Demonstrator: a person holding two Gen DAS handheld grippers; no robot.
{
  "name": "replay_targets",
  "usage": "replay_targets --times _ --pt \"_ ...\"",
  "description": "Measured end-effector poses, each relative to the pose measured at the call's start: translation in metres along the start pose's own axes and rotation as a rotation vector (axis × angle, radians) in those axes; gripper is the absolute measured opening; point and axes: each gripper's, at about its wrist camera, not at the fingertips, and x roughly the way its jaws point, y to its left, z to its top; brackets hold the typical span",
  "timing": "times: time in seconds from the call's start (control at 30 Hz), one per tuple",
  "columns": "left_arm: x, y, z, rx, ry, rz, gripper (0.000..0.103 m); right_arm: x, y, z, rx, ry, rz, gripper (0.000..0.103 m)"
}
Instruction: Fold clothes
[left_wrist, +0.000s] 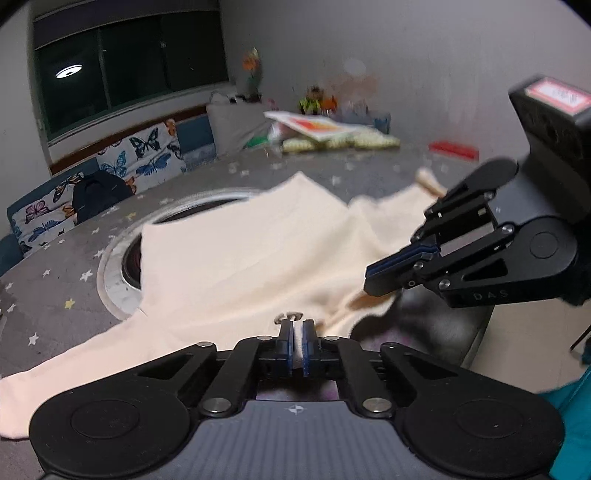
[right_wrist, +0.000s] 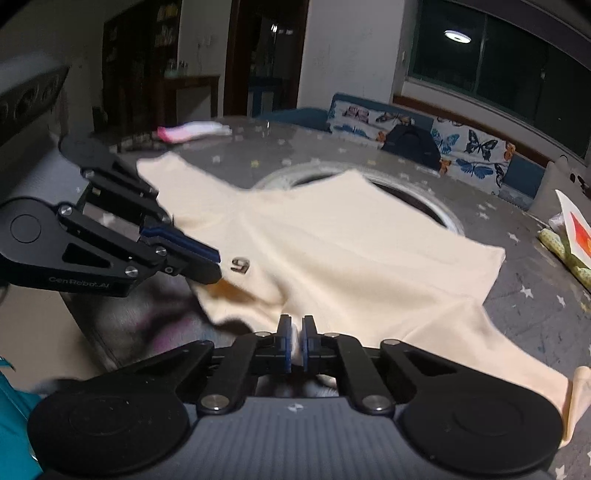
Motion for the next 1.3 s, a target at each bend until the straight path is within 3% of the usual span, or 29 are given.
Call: replay_targets --times 0.17,0.37,0.4,0.5,0.53,0.67,0.73,0.8,0.93,1.07,1.3 --pt "-0.016 0.015 -0.001 -0.057 -0.037 -0.064 0.005 -0.020 -0.012 0.008 0.041 -0.031 0.033 0.003" --pt "-0.010 0.004 -0.017 0.010 0.039 -0.069 0.005 -0.015 -0.007 -0.001 0.037 0.018 0.077 0.005" --pt "-0.010 0.004 -0.019 0.015 0.046 -0.066 0.005 -0.014 -0.005 0.000 0.037 0.017 0.080 0.009" --pt "-0.012 0.009 -0.018 0.009 0.042 -0.054 0.005 -0.011 0.002 0.004 0.015 -0.004 0.093 0.033" --pt "-0.014 0.010 -0.017 0.005 0.035 -0.048 0.005 -0.009 0.007 0.005 -0.004 -0.010 0.092 0.034" --pt "-0.016 0.011 -0.014 0.019 0.013 -0.044 0.007 0.003 0.017 0.002 -0.049 0.023 0.087 0.029" --pt "-0.017 0.010 -0.014 0.032 0.008 -0.049 0.007 0.008 0.021 -0.004 -0.080 0.046 0.057 0.008" --pt "-0.017 0.009 -0.015 0.036 0.011 -0.051 0.007 0.006 0.020 -0.005 -0.088 0.042 0.042 0.005" --pt "-0.017 0.012 -0.017 0.034 0.012 -0.053 0.007 -0.013 0.007 0.001 -0.026 -0.005 0.069 0.003" --pt "-0.021 0.012 -0.012 0.042 -0.012 -0.058 0.008 -0.016 -0.004 0.001 0.044 0.008 0.117 0.004" --pt "-0.020 0.011 0.002 0.045 -0.049 -0.061 0.010 -0.009 0.006 -0.012 -0.024 0.073 0.166 0.007"
